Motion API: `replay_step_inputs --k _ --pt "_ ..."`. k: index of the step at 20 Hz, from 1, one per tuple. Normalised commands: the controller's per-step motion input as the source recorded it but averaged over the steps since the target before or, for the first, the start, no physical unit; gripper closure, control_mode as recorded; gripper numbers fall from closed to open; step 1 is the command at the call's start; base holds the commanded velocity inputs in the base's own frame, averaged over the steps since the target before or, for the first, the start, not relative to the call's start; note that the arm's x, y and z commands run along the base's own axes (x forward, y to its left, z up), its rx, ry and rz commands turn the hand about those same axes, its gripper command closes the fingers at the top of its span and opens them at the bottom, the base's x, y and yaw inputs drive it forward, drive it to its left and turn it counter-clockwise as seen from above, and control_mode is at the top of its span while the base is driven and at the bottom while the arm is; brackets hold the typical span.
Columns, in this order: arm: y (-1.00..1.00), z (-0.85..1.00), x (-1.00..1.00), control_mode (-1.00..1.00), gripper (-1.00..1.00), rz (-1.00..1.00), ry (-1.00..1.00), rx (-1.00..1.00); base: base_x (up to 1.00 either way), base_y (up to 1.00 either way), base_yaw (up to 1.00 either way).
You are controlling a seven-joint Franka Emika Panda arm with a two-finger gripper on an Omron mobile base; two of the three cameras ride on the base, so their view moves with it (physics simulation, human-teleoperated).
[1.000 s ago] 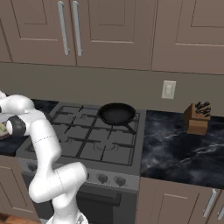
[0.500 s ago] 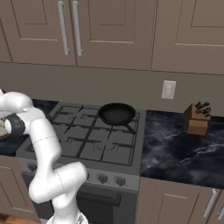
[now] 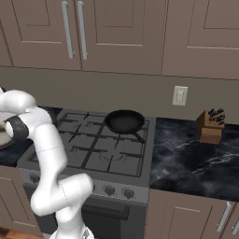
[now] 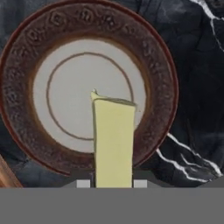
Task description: Pick up the butter stick and place it in the pan. Then turn on the burner for the pan.
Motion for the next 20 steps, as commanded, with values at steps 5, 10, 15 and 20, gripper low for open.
replay_step_inputs --k 5,10,15,20 --pt "-0.87 0.01 -0.07 -1.00 1.00 -0.09 0.00 0.04 0.00 0.00 0.00" --pt "-0.92 0.00 -0.26 -1.00 1.00 -0.09 0.00 0.07 0.00 0.00 0.00" --pt "-0.98 0.11 -0.27 -1.00 1.00 -0.14 0.00 0.11 0.00 0.00 0.00" --pt "-0.98 0.06 -0.16 -1.00 1.00 -0.15 -0.02 0.08 0.00 0.00 0.00"
